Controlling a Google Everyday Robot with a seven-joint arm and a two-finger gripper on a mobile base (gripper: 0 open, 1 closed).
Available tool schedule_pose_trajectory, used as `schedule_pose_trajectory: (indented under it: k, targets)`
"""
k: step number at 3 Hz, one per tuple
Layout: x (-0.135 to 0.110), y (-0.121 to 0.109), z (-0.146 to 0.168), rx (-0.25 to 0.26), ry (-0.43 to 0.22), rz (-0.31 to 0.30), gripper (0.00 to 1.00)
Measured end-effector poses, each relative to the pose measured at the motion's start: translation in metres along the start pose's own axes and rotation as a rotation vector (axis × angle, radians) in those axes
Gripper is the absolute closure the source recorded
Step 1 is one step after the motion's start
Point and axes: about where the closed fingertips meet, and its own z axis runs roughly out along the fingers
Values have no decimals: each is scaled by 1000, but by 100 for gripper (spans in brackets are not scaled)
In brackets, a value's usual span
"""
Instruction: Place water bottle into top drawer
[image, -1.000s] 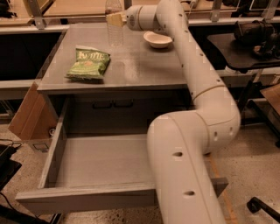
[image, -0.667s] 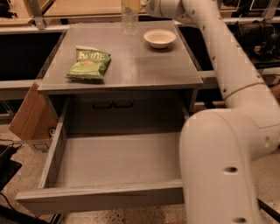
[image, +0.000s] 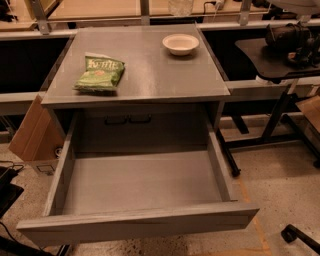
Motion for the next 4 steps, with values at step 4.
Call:
schedule_pose_trajectory:
  k: [4]
  targets:
    - [308, 166, -42, -429, 287, 60, 100]
